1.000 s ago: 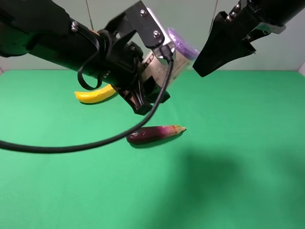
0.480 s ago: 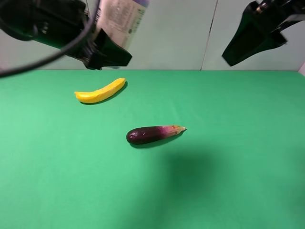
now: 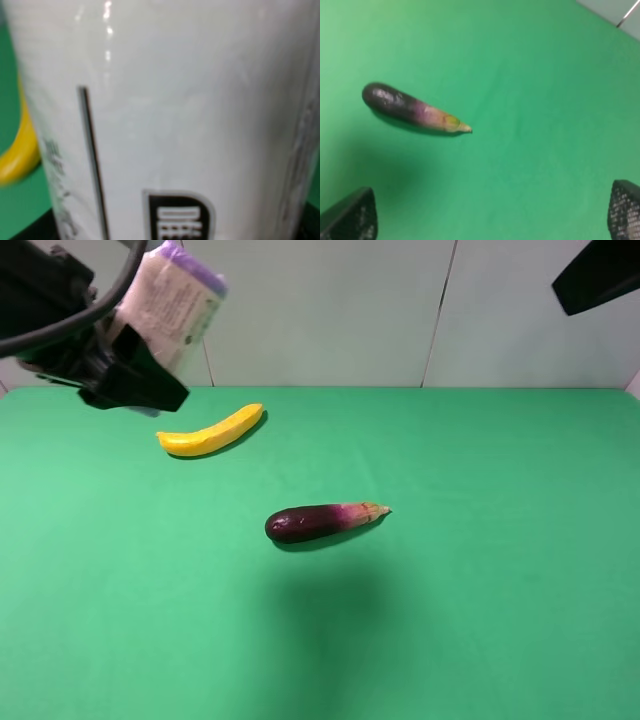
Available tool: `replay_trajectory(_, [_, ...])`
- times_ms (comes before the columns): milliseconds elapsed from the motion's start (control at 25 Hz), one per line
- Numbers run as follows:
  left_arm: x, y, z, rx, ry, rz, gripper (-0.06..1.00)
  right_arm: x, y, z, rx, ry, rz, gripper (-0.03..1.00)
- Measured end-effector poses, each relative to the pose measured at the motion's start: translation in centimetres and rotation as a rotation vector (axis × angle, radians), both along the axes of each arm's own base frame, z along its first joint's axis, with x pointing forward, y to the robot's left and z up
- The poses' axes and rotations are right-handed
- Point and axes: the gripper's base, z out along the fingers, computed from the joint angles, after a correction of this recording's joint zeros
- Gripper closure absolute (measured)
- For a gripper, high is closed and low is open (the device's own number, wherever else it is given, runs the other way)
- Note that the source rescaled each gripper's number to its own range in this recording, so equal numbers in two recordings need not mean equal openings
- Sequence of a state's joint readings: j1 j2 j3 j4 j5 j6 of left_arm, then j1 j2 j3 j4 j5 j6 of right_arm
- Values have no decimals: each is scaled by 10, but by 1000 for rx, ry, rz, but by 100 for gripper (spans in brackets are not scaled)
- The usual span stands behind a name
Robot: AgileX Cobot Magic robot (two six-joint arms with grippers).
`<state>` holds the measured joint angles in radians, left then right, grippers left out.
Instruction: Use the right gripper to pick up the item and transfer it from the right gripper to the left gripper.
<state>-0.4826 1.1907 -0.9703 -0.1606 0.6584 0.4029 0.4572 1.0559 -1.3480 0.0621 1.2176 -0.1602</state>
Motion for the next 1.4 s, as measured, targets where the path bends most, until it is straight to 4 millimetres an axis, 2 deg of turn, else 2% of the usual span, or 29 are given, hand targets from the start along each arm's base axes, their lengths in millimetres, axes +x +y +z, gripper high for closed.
replay_trajectory(120, [-3,9,-2,55,49,83,94,-15,-8,-13,-10,14,-7,-3])
replay_trajectory(280, [-5,15,-5,90,110,170,94,-38,-22,-45,-48,49,-30,-3])
replay_trajectory(480, [-5,17,-6,79,127,241,94,-65,-41,-82,-18,-34,-103,-3])
replay_trajectory(640, [-5,17,-6,67,135,267,94,-92,-56,-103,36,-106,-134,-3])
replay_trajectory(1000, [-5,17,-6,54,144,292,94,-144,-81,-132,159,-273,-151,-3])
replay_trajectory(1200, [-4,21,-6,78,137,323,94,-157,-86,-154,251,-284,-187,-3])
replay_trajectory(1400, [-5,29,-8,150,147,396,94,-162,-88,-154,278,-306,-190,-3])
